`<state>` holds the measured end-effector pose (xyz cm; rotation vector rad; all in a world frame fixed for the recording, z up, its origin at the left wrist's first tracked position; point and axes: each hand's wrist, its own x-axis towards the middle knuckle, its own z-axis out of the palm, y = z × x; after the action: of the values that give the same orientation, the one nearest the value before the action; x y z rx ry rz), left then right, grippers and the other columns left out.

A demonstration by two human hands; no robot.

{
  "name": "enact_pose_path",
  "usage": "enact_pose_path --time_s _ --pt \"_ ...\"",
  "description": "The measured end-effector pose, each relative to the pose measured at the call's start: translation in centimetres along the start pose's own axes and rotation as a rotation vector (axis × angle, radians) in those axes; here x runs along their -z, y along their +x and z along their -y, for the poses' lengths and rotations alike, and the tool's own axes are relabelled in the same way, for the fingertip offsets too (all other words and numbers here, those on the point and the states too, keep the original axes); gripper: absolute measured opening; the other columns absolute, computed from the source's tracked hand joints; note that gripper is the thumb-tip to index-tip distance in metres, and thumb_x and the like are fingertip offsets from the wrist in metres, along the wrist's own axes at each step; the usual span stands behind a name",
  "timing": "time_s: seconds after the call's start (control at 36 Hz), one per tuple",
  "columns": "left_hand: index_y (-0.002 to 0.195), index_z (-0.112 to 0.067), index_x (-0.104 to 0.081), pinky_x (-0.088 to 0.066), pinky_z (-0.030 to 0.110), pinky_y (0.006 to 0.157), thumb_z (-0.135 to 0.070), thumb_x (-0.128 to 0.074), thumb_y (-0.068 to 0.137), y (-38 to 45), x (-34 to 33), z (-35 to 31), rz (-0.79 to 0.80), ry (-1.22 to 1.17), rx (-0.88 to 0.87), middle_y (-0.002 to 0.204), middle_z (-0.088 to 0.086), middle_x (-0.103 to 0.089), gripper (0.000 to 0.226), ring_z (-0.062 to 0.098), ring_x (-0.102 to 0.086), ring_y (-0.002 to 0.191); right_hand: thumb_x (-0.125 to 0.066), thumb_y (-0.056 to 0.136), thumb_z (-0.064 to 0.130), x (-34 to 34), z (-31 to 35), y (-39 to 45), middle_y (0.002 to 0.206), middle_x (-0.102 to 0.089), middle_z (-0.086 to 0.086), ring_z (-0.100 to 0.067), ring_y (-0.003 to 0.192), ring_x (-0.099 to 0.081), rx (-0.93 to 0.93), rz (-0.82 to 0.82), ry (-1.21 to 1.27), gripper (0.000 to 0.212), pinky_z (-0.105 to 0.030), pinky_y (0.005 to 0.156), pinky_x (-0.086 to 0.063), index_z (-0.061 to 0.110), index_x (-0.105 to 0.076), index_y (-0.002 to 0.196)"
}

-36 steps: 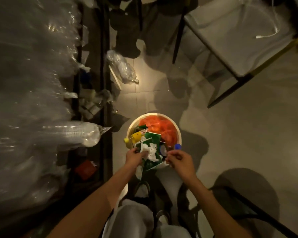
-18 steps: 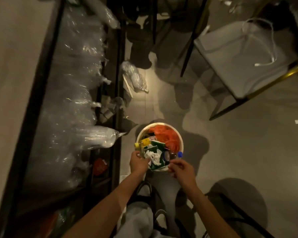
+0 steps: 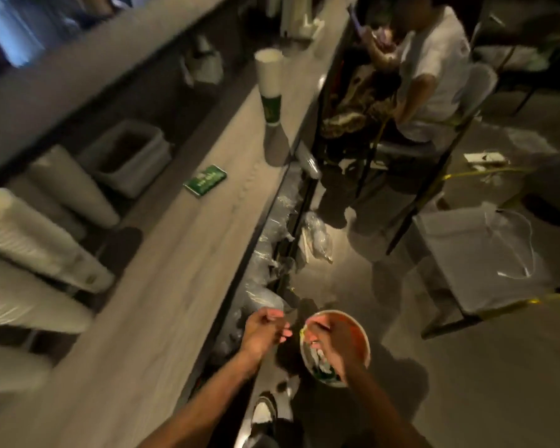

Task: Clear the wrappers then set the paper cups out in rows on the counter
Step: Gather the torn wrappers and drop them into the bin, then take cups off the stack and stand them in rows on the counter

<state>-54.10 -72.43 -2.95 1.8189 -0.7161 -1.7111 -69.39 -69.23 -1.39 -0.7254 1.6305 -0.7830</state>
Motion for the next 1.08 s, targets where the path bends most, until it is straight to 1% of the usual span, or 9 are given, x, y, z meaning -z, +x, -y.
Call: enact_pose_path --time_s 0.06,0.08,0.17,0.25,0.47,0.58,0.75,0.86,1.08 --pt "0.086 -0.007 -0.063 -0.053 0.024 0.051 0.013 -0.060 0.088 -0.8 -0.3 -0.7 0.005 0.012 -0.061 0.063 0.008 -0.067 0.021 0.015 -0.064 0.050 -0.059 0.092 0.004 -0.5 0.7 -0.5 0.072 -0.062 -0.012 -0.015 0.059 -0.062 0.010 0.083 0.020 0.009 -0.017 0.058 -0.048 -0.003 -0.062 0.095" --pt "0.086 -0.006 -0.063 -0.053 0.023 0.050 0.015 -0.058 0.088 -4.8 7.1 -4.9 -0.170 -0.063 -0.129 0.062 0.008 -0.066 0.022 0.015 -0.064 0.049 -0.062 0.086 0.003 -6.9 7.4 -2.9 0.068 -0.061 -0.014 -0.009 0.052 -0.061 0.088 0.209 -0.043 0.006 -0.015 0.050 -0.045 -0.002 -0.061 0.090" --pt "0.089 -0.002 -0.063 -0.051 0.019 0.046 0.014 -0.051 0.092 -5.9 8.1 -6.0 -0.123 -0.092 -0.185 0.059 0.005 -0.066 0.021 0.011 -0.061 0.044 -0.061 0.085 -0.010 -8.2 7.5 -1.7 0.060 -0.058 -0.012 -0.007 0.039 -0.054 0.137 0.285 -0.037 0.016 -0.012 0.038 -0.036 0.003 -0.059 0.076" --pt "0.088 -0.004 -0.066 -0.052 0.020 0.051 0.008 -0.052 0.094 -8.2 12.5 -6.0 -0.185 -0.130 -0.200 0.065 0.005 -0.069 0.020 0.011 -0.065 0.050 -0.056 0.092 -0.007 -11.9 9.1 -2.9 0.059 -0.061 -0.009 -0.011 0.045 -0.055 0.122 0.341 -0.140 0.025 -0.013 0.041 -0.038 0.009 -0.062 0.074" --pt "0.089 -0.006 -0.062 -0.053 0.036 0.067 -0.003 -0.067 0.092 -13.9 29.8 0.5 -0.696 -0.389 -0.029 0.093 0.026 -0.072 0.007 0.028 -0.067 0.074 -0.056 0.093 -0.003 -25.2 11.6 -7.4 0.080 -0.064 -0.014 -0.007 0.054 -0.061 0.163 0.690 -0.454 0.008 -0.012 0.050 -0.047 0.003 -0.061 0.094" --pt "0.100 -0.010 -0.049 -0.052 0.038 0.068 -0.008 -0.088 0.074 -14.7 34.7 1.7 -0.893 -0.479 0.060 0.098 0.019 -0.065 0.046 0.029 -0.066 0.082 -0.054 0.095 0.000 -29.7 12.9 -8.6 0.094 -0.063 -0.013 -0.009 0.067 -0.058 0.183 0.778 -0.617 0.016 -0.006 0.049 -0.043 -0.001 -0.061 0.110" --pt "0.139 -0.019 -0.039 -0.051 0.051 0.103 -0.025 -0.101 0.051 -14.0 38.3 1.7 -1.009 -0.357 -0.081 0.133 0.012 -0.055 0.108 0.032 -0.057 0.120 -0.058 0.096 0.010 -35.2 14.1 -9.6 0.104 -0.069 -0.008 -0.006 0.074 -0.062 0.210 0.867 -0.752 0.020 -0.005 0.048 -0.042 0.006 -0.062 0.115" --pt "0.148 -0.024 -0.033 -0.045 0.054 0.108 -0.026 -0.101 0.051 -14.5 38.6 -0.3 -1.030 -0.292 -0.280 0.148 0.007 -0.047 0.118 0.031 -0.048 0.134 -0.059 0.094 0.009 -36.4 14.5 -10.2 0.091 -0.068 -0.006 -0.008 0.069 -0.061 0.233 0.909 -0.815 0.017 -0.008 0.050 -0.045 0.005 -0.066 0.109" --pt "0.137 -0.018 -0.048 -0.051 0.050 0.102 -0.019 -0.101 0.048 -14.0 39.5 -2.4 -1.124 -0.234 -0.398 0.131 0.002 -0.062 0.104 0.023 -0.059 0.121 -0.061 0.092 0.015 -37.1 16.8 -10.8 0.093 -0.074 -0.004 -0.011 0.078 -0.069 0.243 1.015 -0.885 0.009 -0.017 0.065 -0.051 0.017 -0.069 0.096"
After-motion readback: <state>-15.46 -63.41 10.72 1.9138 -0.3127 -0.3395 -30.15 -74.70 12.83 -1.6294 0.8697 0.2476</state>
